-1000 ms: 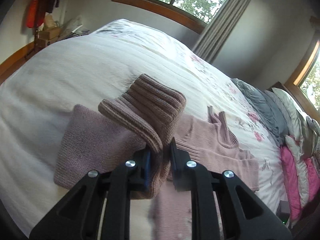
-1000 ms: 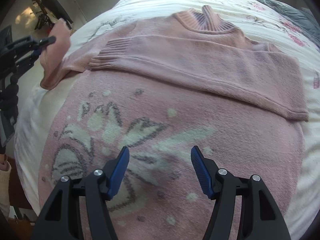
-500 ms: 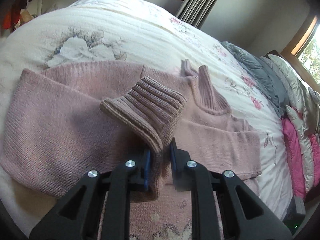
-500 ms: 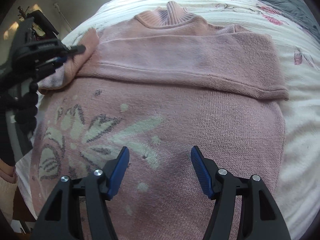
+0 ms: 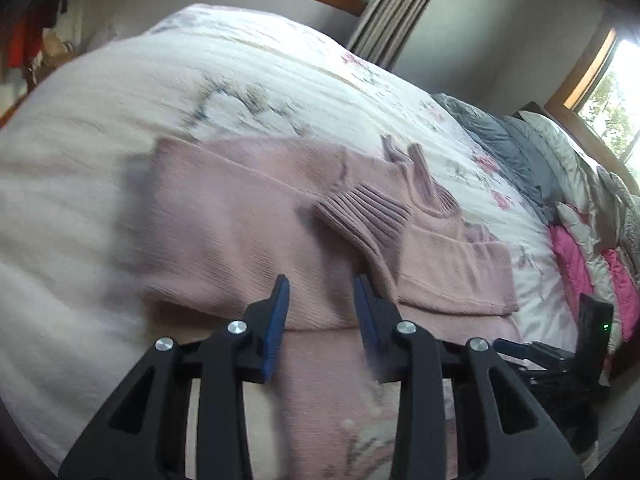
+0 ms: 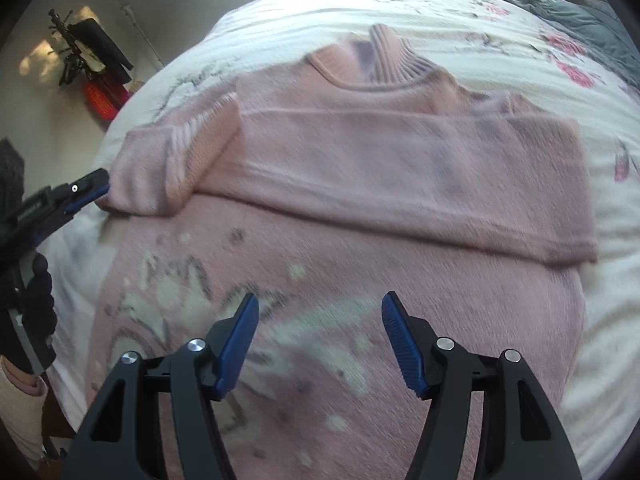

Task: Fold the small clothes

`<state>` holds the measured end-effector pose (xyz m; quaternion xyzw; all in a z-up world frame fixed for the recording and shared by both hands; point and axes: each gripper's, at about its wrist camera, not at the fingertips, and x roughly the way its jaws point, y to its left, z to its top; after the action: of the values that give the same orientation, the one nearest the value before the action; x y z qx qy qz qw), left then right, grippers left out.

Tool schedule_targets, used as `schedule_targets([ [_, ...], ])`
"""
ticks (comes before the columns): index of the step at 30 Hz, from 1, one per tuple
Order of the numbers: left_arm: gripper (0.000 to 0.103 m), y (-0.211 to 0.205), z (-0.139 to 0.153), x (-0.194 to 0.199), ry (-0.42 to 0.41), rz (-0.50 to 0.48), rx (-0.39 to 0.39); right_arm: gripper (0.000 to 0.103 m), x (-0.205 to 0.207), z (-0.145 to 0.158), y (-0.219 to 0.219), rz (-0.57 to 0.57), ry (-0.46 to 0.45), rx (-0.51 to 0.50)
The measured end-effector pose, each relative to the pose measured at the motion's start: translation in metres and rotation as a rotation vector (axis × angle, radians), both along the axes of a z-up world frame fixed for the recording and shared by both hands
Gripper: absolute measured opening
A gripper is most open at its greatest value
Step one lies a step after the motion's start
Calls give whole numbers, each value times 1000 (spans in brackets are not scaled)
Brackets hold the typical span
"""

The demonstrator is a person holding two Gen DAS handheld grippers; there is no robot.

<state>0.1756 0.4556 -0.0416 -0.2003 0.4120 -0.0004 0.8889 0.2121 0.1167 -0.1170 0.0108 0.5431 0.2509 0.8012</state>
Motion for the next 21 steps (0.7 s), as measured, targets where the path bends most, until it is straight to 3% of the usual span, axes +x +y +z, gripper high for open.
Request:
schedule_targets([
  [3,36,28,2,15,58,98,120,64,15,10,23,13,5,28],
  [10,40,57,-47,46,223,167,179,64,38,18,70,46,50,80],
  [13,41,60,-51,45,209,165,169,64,52,17,92,56,76,100],
  [17,39,68,-42,32,187,180,98,64,74,8,119,50,126,139],
  [21,39,68,-32,19,166,179,99,62,90,-11,136,32,207,171],
])
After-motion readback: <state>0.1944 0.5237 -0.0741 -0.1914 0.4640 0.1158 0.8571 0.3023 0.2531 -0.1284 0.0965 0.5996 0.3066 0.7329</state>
